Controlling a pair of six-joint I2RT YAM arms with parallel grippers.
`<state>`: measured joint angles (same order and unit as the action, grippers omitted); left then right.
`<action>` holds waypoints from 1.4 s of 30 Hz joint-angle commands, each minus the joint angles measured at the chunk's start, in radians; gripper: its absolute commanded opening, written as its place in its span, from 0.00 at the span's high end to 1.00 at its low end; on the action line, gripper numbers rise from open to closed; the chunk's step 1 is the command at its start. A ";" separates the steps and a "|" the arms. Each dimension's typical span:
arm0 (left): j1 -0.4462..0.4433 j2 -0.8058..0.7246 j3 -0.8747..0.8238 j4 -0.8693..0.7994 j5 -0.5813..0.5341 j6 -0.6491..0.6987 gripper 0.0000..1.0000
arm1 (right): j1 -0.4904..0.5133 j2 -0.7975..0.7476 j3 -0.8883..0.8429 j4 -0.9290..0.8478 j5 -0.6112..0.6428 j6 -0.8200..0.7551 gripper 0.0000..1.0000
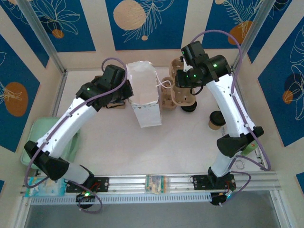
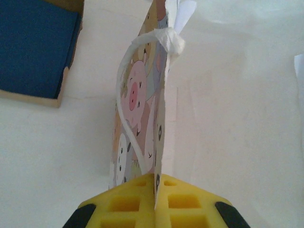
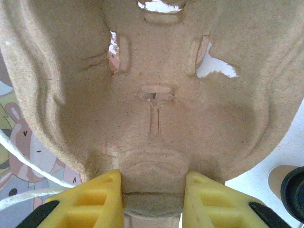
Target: Pack the takeout coffee
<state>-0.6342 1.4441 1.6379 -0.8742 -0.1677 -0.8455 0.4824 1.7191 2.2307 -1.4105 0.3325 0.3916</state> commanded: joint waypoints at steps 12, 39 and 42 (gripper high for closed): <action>-0.218 -0.085 -0.055 -0.192 -0.199 -0.285 1.00 | -0.016 -0.084 0.035 -0.067 -0.009 -0.023 0.71; -0.306 -0.078 -0.014 -0.218 -0.285 -0.132 0.20 | 0.081 0.023 0.294 -0.219 -0.097 0.004 0.71; -0.297 -0.089 0.036 -0.202 -0.307 -0.034 0.20 | 0.114 0.046 0.335 -0.227 -0.118 0.018 0.71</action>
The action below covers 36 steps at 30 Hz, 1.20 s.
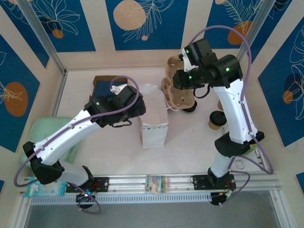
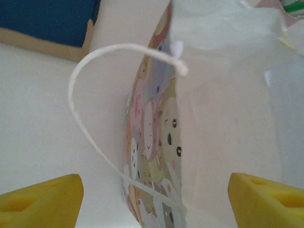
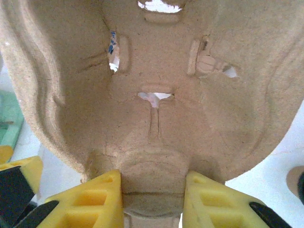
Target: Pack the takeout coffee
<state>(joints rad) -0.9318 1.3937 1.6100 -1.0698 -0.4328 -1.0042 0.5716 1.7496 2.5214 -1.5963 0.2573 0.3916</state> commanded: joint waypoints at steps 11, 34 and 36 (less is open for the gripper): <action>0.322 0.073 0.190 0.059 0.325 0.417 0.26 | 0.149 0.139 0.152 -0.033 -0.104 0.095 0.71; 0.442 0.216 0.169 0.126 0.502 0.520 0.51 | 0.238 0.285 0.125 -0.049 0.022 0.172 0.72; 0.442 0.208 0.157 0.132 0.506 0.515 0.56 | 0.240 0.281 0.106 -0.043 0.031 0.178 0.72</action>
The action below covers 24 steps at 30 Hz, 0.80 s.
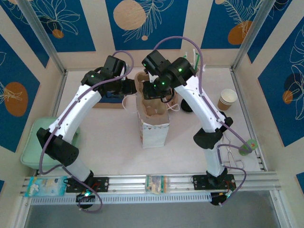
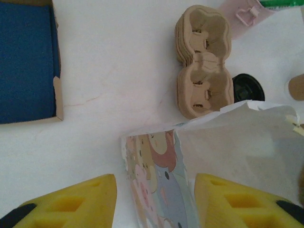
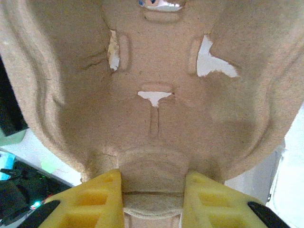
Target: Pack the takeout coffee
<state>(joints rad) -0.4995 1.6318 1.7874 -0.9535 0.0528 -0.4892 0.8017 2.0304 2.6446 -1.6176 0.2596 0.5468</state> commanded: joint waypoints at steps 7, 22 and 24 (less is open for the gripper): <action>0.010 -0.062 -0.076 0.050 0.045 -0.027 0.69 | 0.020 -0.003 -0.059 -0.018 0.056 0.031 0.73; 0.010 -0.093 -0.110 0.063 0.045 -0.040 0.81 | 0.022 0.010 -0.085 -0.021 0.094 0.025 0.74; 0.010 -0.098 -0.116 0.069 0.053 -0.040 0.81 | 0.024 0.013 -0.085 -0.025 0.096 0.025 0.74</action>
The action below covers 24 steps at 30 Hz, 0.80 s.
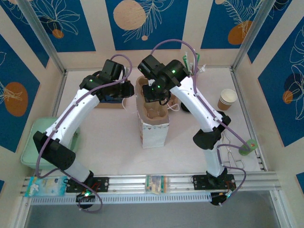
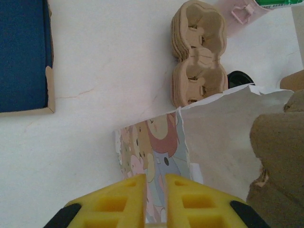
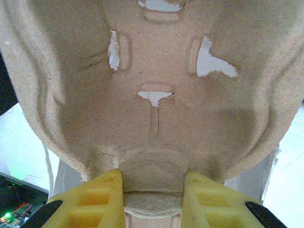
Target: Pack the takeout coffee
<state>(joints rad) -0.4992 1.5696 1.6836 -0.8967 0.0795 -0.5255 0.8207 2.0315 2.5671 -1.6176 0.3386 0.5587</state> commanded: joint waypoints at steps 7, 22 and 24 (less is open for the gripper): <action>0.017 -0.096 -0.072 0.063 0.056 0.001 0.65 | 0.008 0.017 -0.021 -0.019 0.009 0.012 0.74; 0.034 -0.155 -0.178 0.148 0.169 0.013 0.59 | 0.023 0.029 -0.022 -0.035 0.002 0.018 0.76; 0.037 -0.163 -0.193 0.161 0.177 0.012 0.59 | 0.022 0.029 -0.026 -0.037 0.011 0.021 0.76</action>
<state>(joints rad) -0.4747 1.4403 1.5078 -0.7643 0.2161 -0.5243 0.8383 2.0510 2.5381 -1.6203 0.3412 0.5591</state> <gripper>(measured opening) 0.413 0.247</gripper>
